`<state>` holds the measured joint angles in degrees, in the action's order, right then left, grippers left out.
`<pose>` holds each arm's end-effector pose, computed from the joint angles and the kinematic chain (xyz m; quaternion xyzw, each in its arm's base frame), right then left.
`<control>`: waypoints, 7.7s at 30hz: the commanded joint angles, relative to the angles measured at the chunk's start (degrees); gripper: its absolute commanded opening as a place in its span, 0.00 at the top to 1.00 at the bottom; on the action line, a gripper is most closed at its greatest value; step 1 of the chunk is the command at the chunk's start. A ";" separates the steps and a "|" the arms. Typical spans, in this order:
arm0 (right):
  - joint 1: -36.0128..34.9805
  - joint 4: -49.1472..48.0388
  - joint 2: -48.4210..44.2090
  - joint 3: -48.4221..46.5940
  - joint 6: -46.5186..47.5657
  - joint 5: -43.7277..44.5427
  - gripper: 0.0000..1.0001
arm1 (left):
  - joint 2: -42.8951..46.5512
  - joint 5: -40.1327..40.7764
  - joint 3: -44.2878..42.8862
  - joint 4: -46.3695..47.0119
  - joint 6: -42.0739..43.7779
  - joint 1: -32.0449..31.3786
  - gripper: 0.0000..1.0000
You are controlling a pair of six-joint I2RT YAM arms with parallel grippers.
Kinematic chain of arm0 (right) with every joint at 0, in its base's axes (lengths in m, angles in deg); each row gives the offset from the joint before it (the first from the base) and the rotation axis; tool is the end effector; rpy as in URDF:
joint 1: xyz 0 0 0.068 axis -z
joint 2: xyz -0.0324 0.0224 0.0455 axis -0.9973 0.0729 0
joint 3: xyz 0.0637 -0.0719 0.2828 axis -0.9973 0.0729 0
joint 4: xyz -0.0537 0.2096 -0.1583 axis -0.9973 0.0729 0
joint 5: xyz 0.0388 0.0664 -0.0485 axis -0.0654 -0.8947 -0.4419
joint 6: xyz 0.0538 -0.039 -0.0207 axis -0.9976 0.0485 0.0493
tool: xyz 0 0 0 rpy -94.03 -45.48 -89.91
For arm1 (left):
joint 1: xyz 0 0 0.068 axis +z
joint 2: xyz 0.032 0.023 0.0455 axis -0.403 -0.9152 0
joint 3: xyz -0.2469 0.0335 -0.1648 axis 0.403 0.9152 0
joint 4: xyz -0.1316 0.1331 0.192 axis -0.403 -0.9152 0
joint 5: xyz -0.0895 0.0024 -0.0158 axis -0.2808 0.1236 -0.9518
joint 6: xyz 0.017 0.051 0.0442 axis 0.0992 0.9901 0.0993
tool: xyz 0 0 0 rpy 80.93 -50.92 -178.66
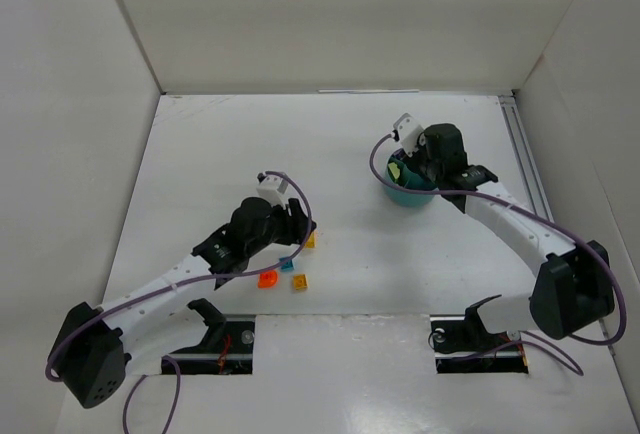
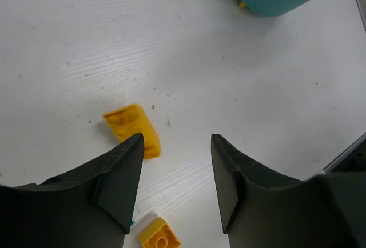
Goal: Sort the legos into containers by color
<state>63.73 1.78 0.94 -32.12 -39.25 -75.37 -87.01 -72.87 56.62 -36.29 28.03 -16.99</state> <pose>0.3024 0.1108 0.2950 -0.3625 0.8033 -0.1304 0.4542 0.1665 -0.1458 0.2527 0.1011 0.8015 -0.3415 0.4803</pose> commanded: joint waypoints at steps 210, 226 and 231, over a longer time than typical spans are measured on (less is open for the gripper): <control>22.09 2.99 -52.01 27.85 -18.04 6.96 0.00 | -39.81 37.36 -37.56 21.76 0.40 -18.13 0.77; 22.09 3.60 -58.27 30.23 -20.08 9.43 0.00 | -62.67 45.79 -54.07 47.65 21.70 -26.40 0.72; 22.09 2.99 -56.69 30.23 -20.08 8.90 0.00 | -63.99 43.34 -53.02 48.17 19.76 -26.40 0.71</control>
<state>86.12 6.00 -56.35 -1.65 -58.36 -67.23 -152.16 -30.05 6.07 6.64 47.53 -44.24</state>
